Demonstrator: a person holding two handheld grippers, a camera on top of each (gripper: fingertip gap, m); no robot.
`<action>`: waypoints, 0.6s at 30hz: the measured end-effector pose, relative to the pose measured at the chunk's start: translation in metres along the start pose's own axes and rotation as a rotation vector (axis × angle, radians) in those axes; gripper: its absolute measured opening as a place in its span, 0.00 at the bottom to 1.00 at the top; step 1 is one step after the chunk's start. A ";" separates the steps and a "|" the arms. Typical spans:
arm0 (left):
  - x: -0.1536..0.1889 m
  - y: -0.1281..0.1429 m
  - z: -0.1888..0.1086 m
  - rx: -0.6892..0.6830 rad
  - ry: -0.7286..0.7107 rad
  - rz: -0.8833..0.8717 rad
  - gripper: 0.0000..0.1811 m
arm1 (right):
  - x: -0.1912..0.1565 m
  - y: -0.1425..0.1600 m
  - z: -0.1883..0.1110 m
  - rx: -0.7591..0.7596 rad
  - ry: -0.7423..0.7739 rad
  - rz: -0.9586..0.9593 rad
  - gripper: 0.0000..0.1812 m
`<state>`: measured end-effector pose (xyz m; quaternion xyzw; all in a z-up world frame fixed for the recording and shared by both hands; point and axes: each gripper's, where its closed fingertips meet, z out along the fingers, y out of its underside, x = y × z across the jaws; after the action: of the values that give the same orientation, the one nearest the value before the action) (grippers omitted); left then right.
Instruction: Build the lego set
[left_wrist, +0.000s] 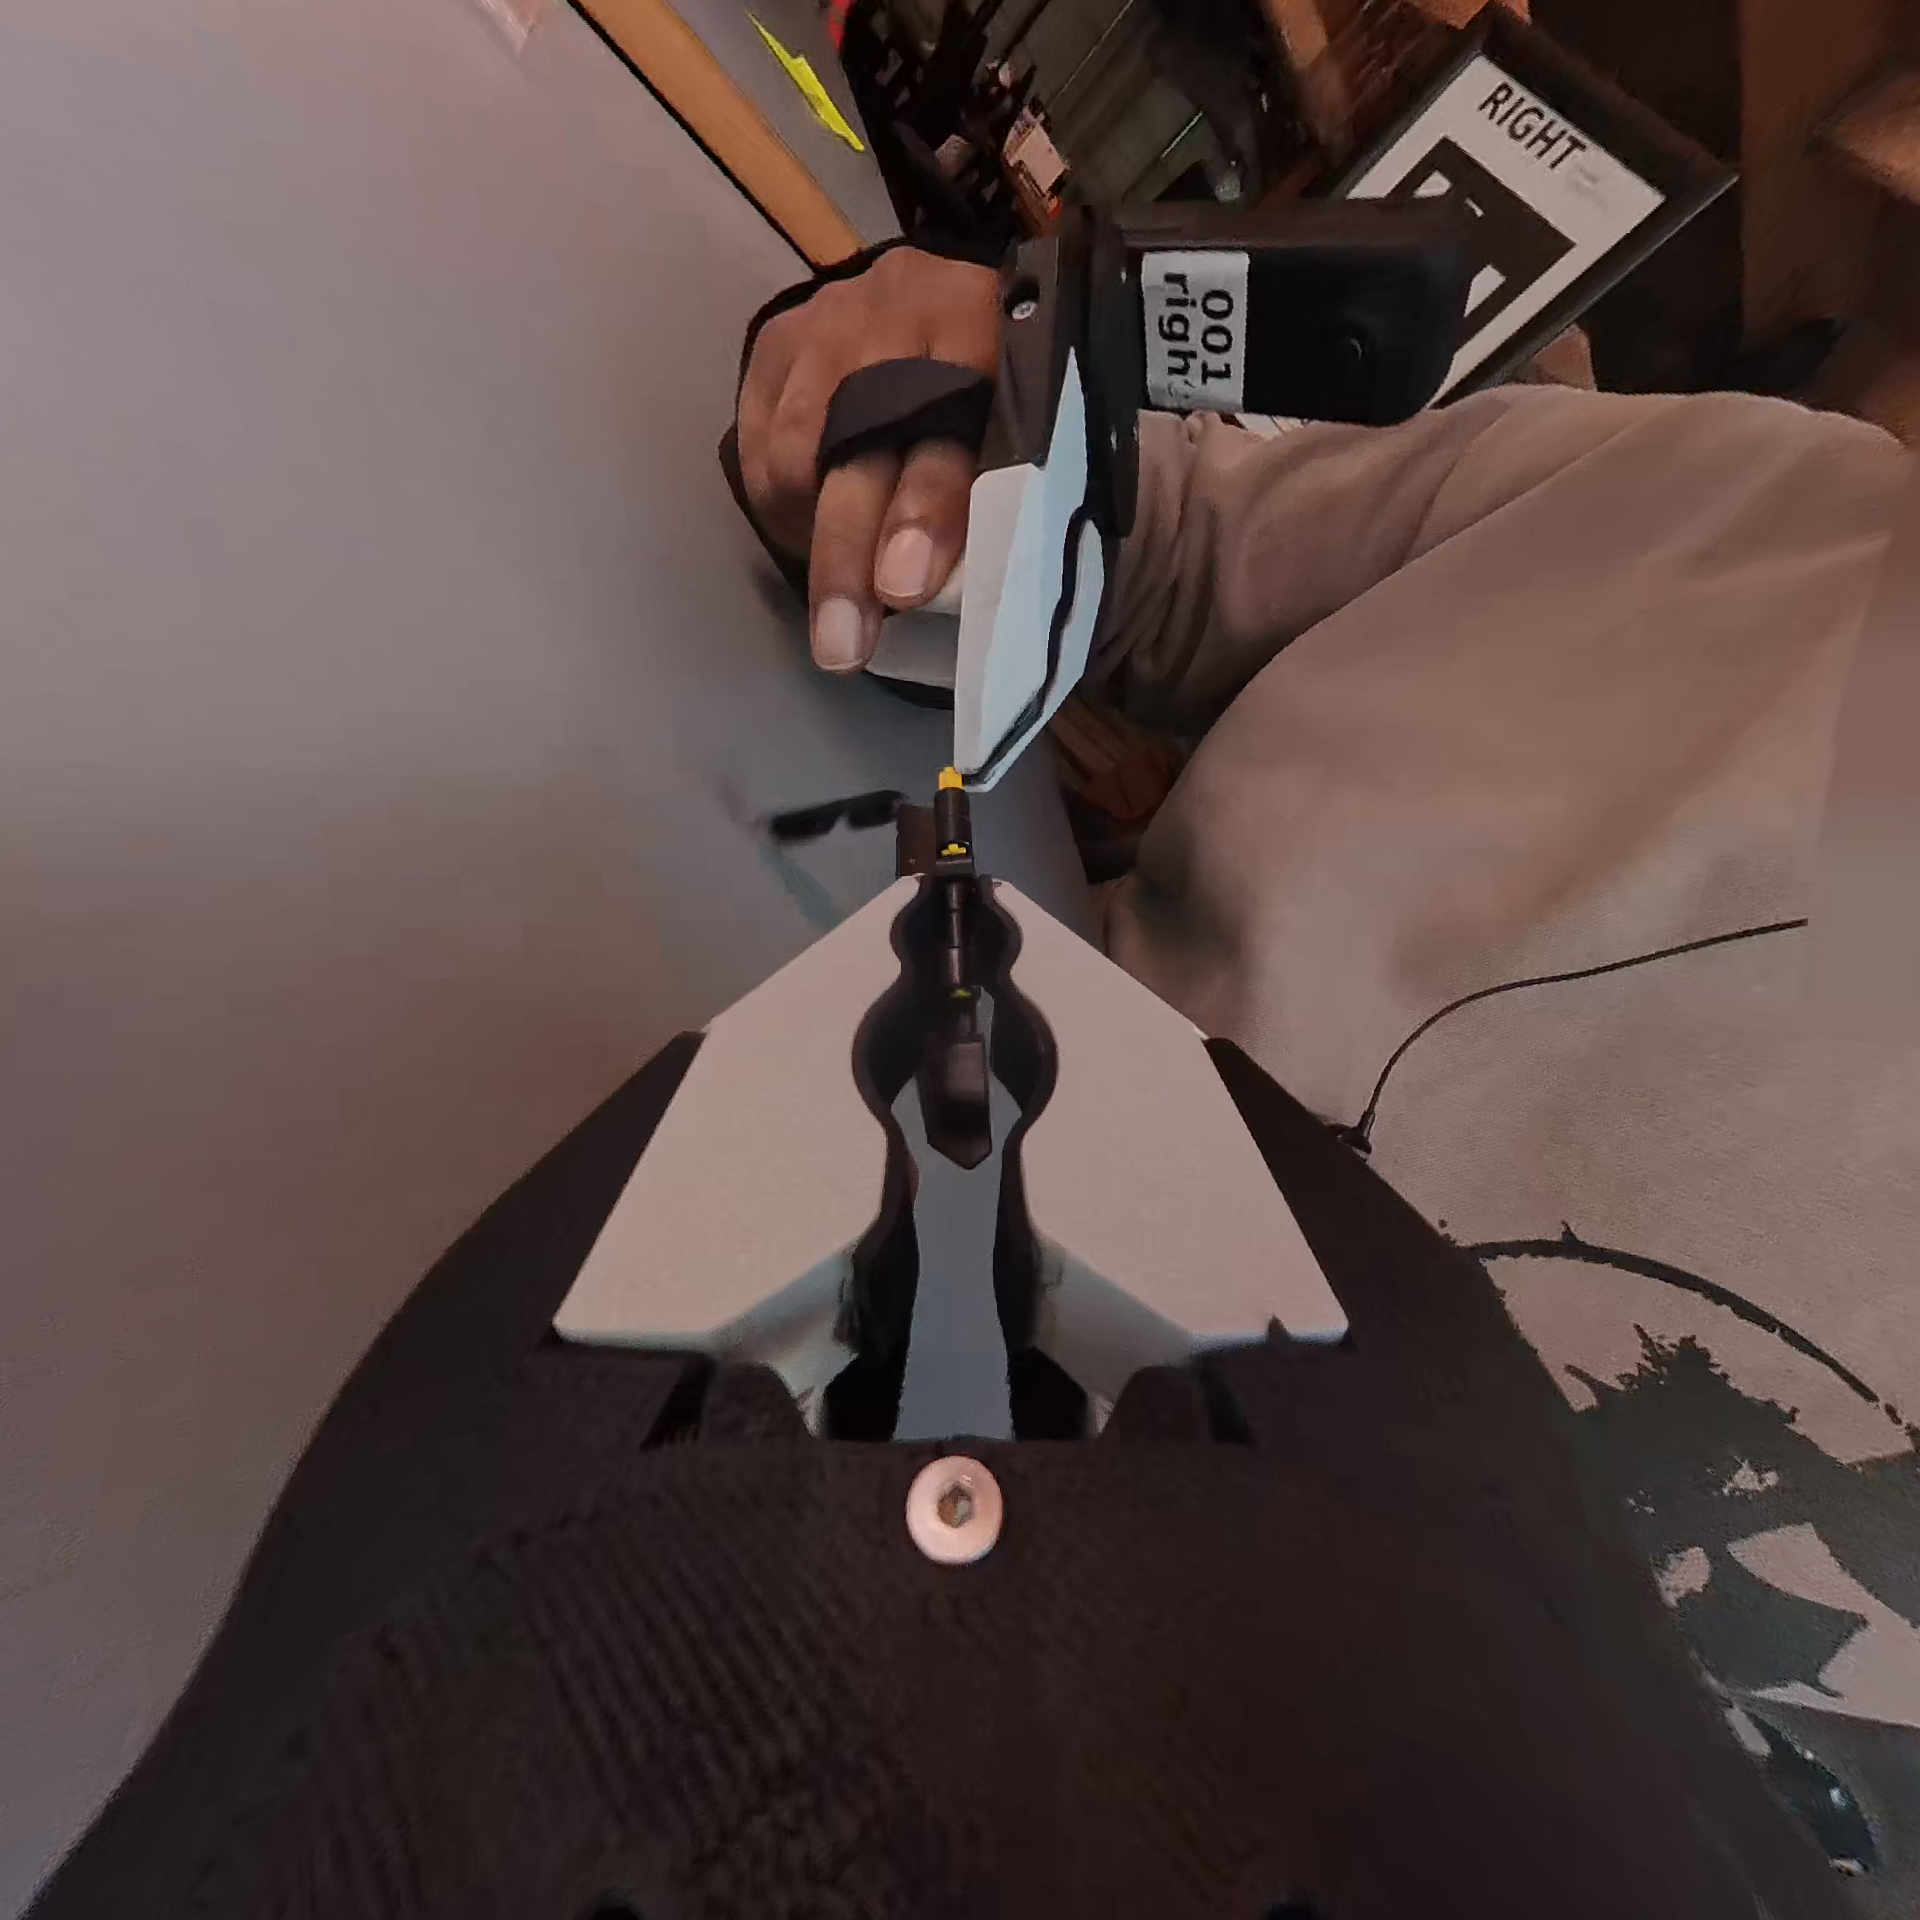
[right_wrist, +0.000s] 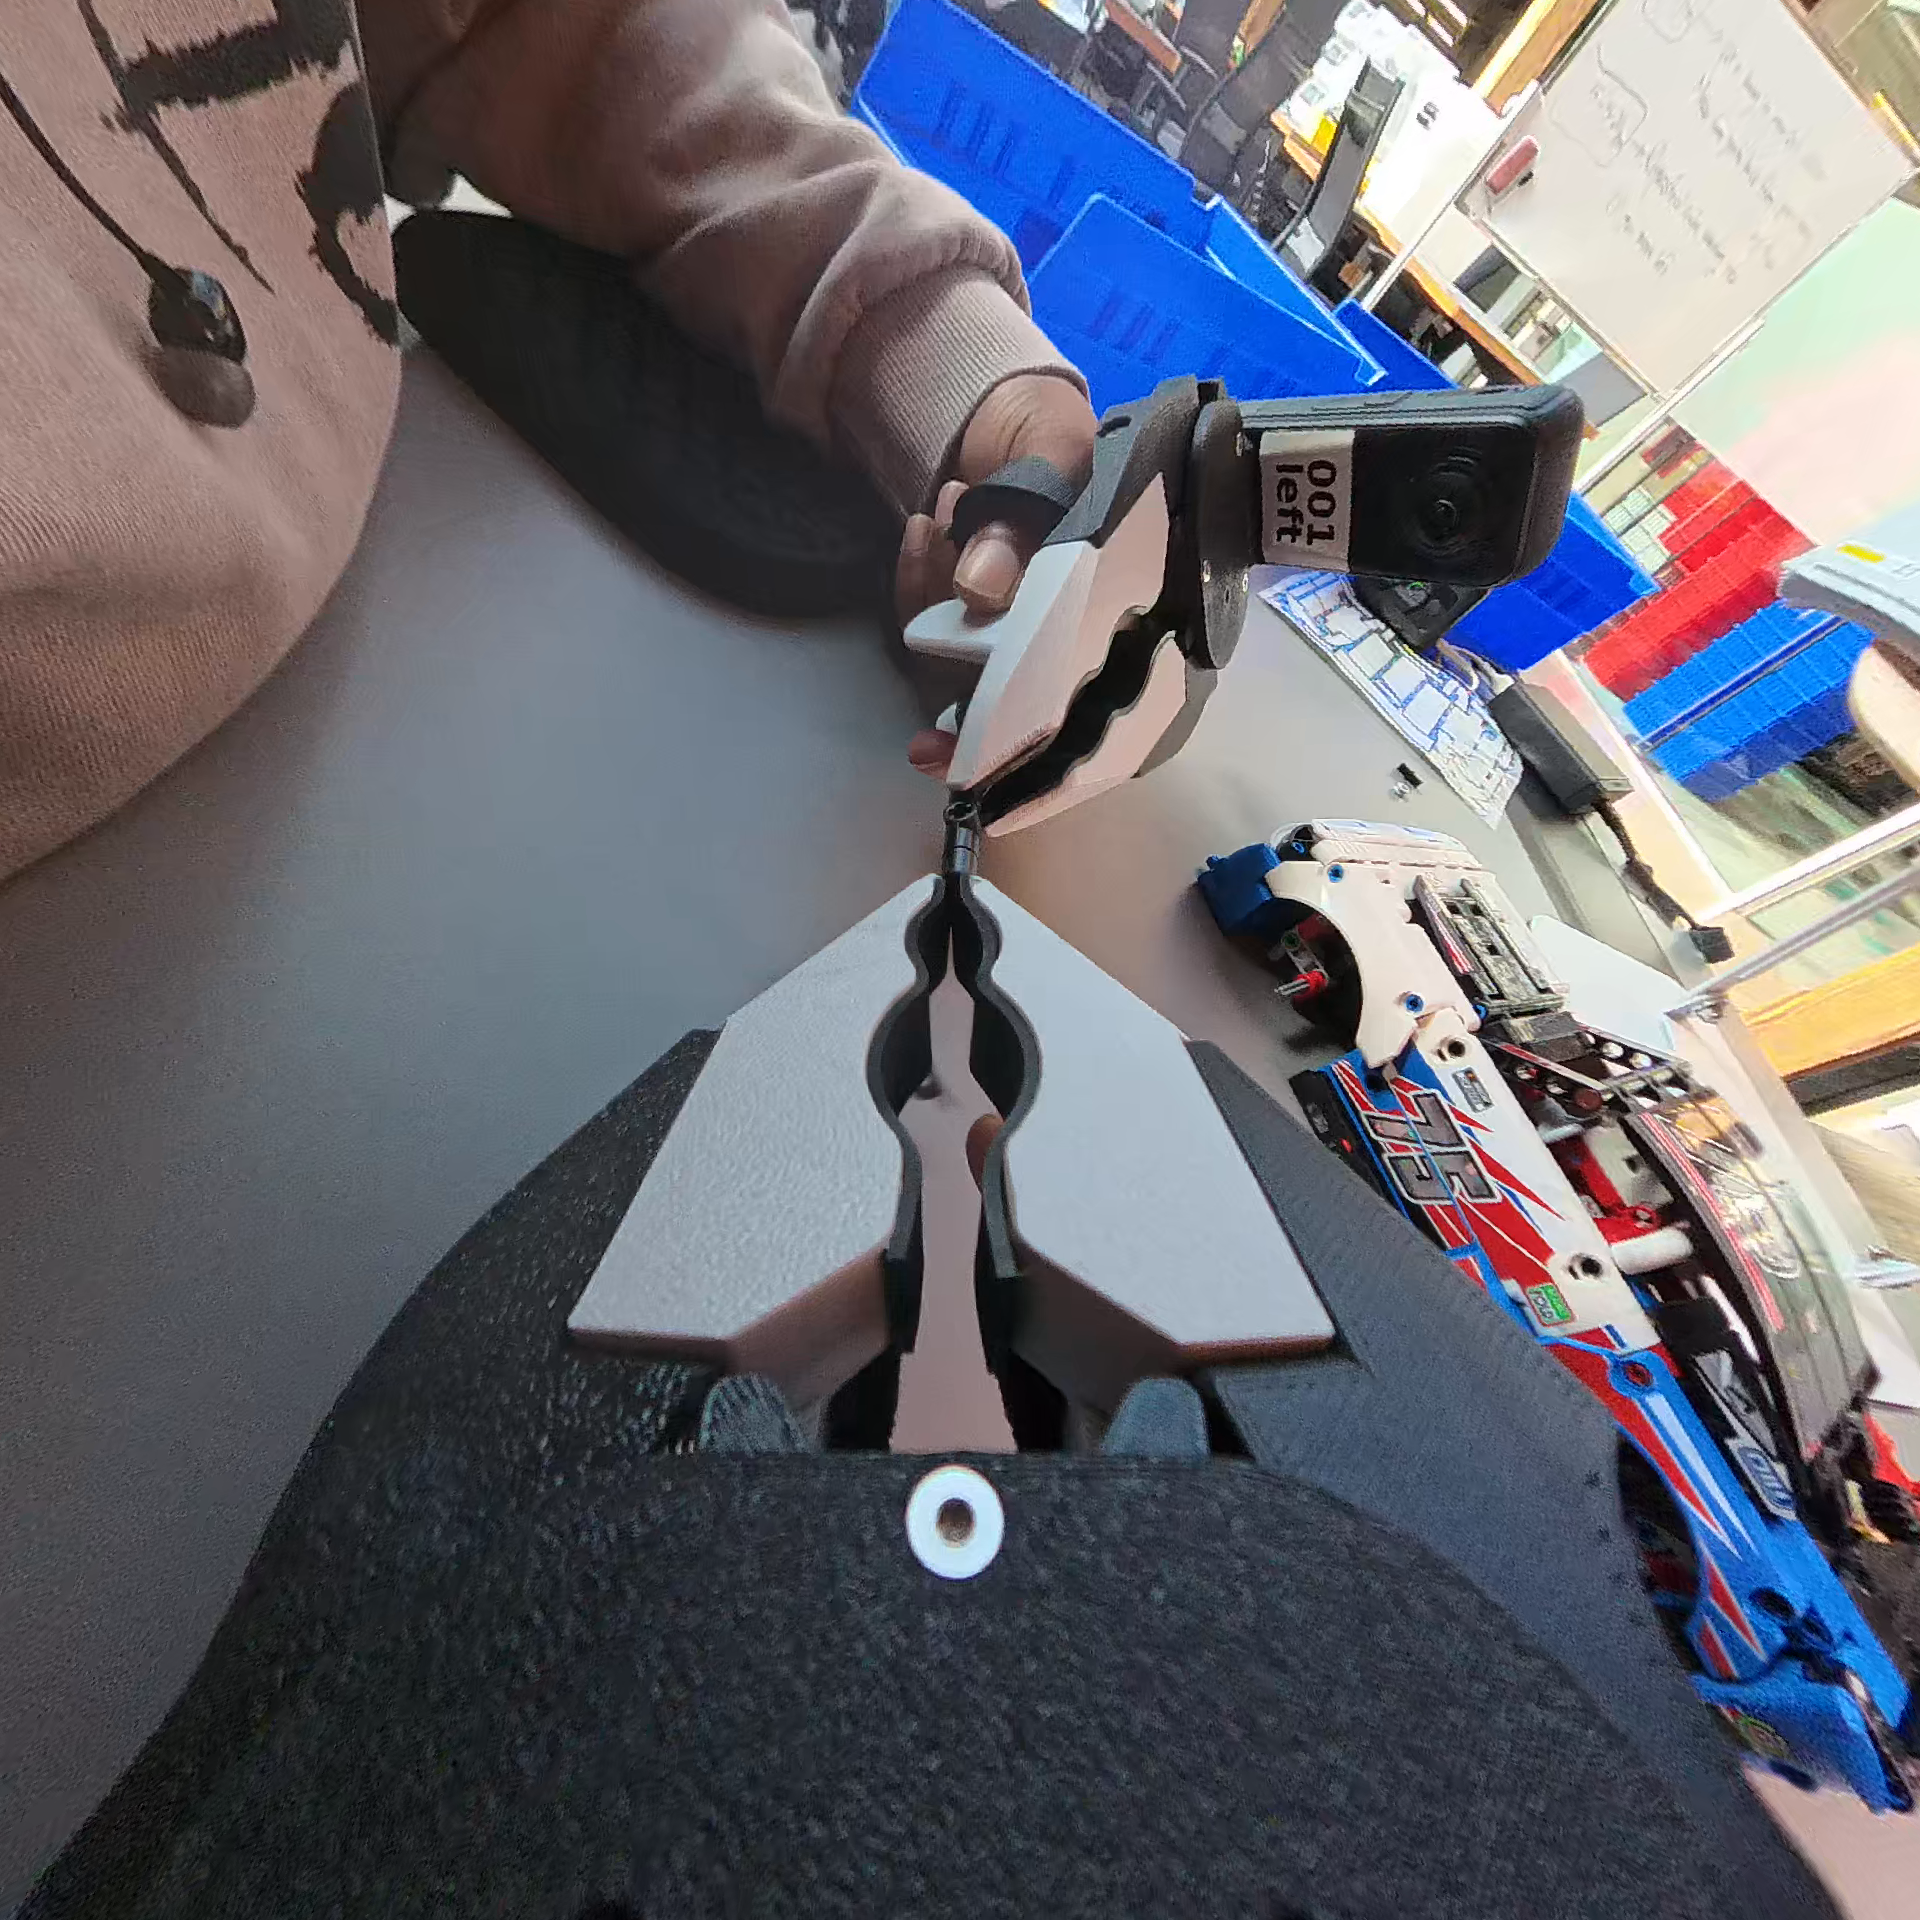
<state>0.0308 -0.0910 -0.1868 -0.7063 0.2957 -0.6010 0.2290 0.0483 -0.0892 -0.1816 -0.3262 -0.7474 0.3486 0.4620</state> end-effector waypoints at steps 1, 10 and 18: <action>0.001 0.001 0.000 -0.006 0.000 0.027 0.02 | 0.001 -0.002 -0.001 0.013 -0.004 0.018 0.00; -0.003 -0.001 -0.002 -0.008 -0.061 0.080 0.03 | 0.014 0.002 -0.006 -0.013 0.028 0.090 0.05; 0.001 0.000 0.000 -0.006 -0.047 0.084 0.03 | 0.003 0.003 0.012 -0.092 -0.020 -0.015 0.03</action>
<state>0.0312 -0.0918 -0.1858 -0.7078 0.3215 -0.5734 0.2586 0.0369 -0.0878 -0.1868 -0.3379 -0.7698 0.3135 0.4416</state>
